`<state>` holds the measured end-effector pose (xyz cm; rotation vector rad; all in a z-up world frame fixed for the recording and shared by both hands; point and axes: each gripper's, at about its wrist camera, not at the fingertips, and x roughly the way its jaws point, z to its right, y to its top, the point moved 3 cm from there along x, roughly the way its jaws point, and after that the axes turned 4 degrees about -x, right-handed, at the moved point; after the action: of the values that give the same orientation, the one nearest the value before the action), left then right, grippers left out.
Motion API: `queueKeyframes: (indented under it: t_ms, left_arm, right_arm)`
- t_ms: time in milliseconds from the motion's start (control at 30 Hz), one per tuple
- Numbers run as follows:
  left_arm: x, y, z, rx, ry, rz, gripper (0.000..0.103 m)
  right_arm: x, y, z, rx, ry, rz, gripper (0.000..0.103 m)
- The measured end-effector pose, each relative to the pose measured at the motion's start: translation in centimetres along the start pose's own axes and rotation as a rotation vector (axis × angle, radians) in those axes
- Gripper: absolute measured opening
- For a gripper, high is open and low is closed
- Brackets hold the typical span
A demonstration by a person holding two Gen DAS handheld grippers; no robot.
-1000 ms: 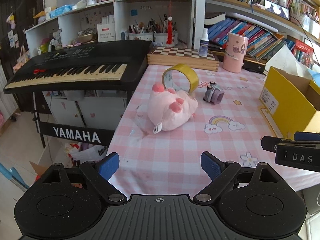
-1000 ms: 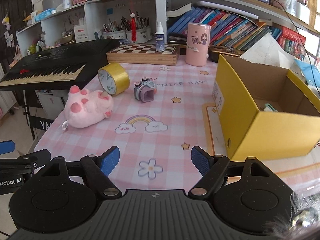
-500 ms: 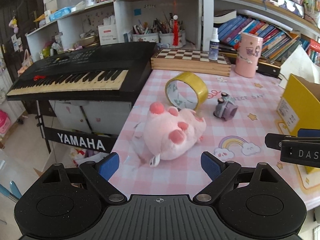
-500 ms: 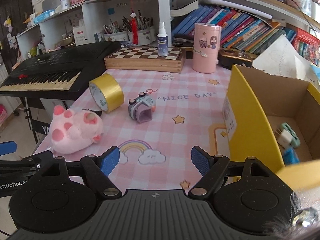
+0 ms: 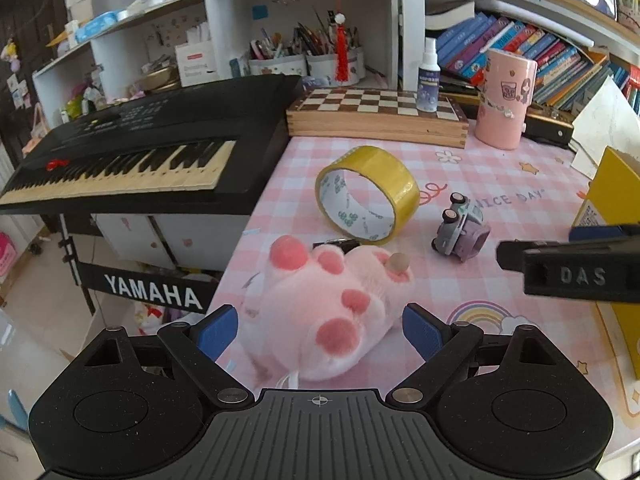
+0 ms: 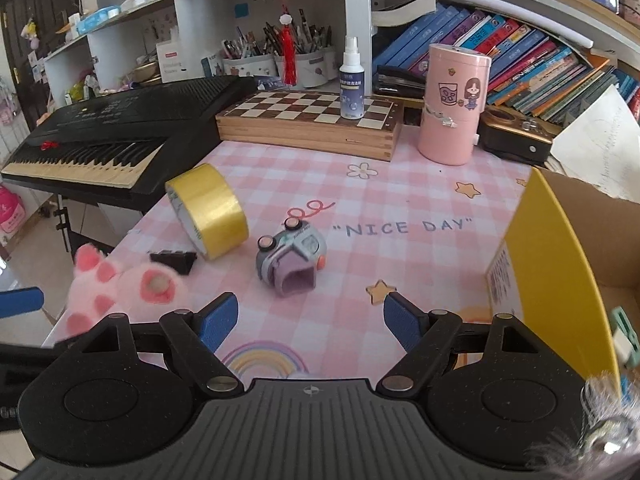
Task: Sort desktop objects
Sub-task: 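Approach the pink plush pig with the left tool while the right tool approaches the toy truck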
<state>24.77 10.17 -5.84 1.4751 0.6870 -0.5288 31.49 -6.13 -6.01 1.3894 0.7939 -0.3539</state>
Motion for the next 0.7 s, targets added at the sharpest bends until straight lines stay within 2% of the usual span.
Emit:
queueKeyframes:
  t_ms: [67,400,633,700]
  left_arm:
    - [0.7,0.3,0.2,0.006,0.002,-0.006,0.097]
    - [4.0,0.9,1.1,0.064,0.002,-0.051,0.098]
    - [5.8,0.7,1.3,0.092,-0.009,-0.078,0.098]
    - [6.1,0.6,1.4,0.096,-0.013,-0.078,0.098]
  right_arm:
    - [1.1,0.5,0.1,-0.006,0.003,-0.013,0.080]
    - [6.5,1.9,-1.5,-0.044,0.036,-0.051,0.082]
    - [9.0,2.3,-2.1,-0.077,0.019,-0.057,0.082]
    - [9.6,2.3,-2.0,-0.081,0.018,-0.062,0.077]
